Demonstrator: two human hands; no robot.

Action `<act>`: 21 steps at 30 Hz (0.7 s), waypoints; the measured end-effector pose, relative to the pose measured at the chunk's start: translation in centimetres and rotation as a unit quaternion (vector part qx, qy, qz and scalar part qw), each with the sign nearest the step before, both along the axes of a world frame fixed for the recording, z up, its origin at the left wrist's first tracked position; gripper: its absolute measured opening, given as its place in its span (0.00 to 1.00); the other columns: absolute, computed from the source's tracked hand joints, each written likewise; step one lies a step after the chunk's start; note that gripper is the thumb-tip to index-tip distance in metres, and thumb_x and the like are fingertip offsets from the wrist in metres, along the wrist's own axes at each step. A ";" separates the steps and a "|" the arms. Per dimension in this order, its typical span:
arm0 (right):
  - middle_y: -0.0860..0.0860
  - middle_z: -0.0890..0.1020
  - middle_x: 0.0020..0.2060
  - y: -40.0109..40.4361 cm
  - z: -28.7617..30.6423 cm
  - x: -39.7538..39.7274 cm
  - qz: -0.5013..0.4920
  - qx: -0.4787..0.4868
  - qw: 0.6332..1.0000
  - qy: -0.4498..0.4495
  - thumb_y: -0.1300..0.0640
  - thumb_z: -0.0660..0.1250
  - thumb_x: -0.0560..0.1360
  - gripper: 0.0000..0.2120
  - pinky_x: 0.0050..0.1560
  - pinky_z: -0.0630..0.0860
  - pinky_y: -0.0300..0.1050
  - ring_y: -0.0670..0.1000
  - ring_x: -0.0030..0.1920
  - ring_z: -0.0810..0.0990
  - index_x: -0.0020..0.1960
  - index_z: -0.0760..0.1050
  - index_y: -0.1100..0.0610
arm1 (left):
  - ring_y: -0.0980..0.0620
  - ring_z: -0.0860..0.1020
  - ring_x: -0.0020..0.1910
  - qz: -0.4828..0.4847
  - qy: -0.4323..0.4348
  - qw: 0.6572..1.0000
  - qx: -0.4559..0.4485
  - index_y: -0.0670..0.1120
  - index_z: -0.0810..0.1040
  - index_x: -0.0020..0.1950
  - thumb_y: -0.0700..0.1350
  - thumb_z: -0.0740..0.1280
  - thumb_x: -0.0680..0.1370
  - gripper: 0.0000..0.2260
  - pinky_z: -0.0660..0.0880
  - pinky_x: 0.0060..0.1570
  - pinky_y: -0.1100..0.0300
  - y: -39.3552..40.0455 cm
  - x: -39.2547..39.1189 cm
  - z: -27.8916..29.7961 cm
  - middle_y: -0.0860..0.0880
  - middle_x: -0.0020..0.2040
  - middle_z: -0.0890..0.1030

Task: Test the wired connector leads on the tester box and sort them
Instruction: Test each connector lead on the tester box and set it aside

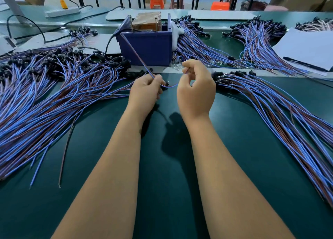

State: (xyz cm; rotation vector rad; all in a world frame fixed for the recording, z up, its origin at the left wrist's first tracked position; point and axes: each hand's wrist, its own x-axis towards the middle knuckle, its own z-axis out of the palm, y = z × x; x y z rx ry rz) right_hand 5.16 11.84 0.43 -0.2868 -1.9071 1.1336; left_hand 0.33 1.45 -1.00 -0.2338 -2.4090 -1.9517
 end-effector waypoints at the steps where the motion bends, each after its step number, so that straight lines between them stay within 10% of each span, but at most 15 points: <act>1: 0.49 0.83 0.44 0.1 0.1 0.0 0.014 -0.039 0.999 0.009 0.63 0.60 0.71 0.14 0.43 0.71 0.40 0.49 0.44 0.79 0.52 0.81 0.57 | 0.57 0.70 0.27 -0.010 0.025 0.998 -0.048 0.48 0.80 0.40 0.47 0.64 0.81 0.11 0.68 0.33 0.61 0.2 0.1 -0.2 0.55 0.28 0.75; 10: 0.43 0.78 0.40 1.7 -0.3 -0.2 -0.033 -0.107 0.993 -0.024 0.70 0.56 0.75 0.16 0.38 0.66 0.31 0.44 0.41 0.74 0.47 0.74 0.50 | 0.53 0.82 0.42 -0.134 0.149 0.949 -0.243 0.50 0.86 0.46 0.47 0.69 0.77 0.06 0.77 0.47 0.55 1.6 2.2 0.0 0.53 0.42 0.86; 21: 0.42 0.77 0.37 5.0 -1.7 1.3 -0.073 -0.170 0.981 -0.064 0.69 0.54 0.78 0.12 0.38 0.66 0.28 0.47 0.42 0.76 0.45 0.70 0.54 | 0.52 0.72 0.35 -0.282 0.097 0.940 -0.167 0.56 0.84 0.44 0.36 0.73 0.71 0.14 0.74 0.41 0.59 2.7 3.6 0.1 0.54 0.38 0.82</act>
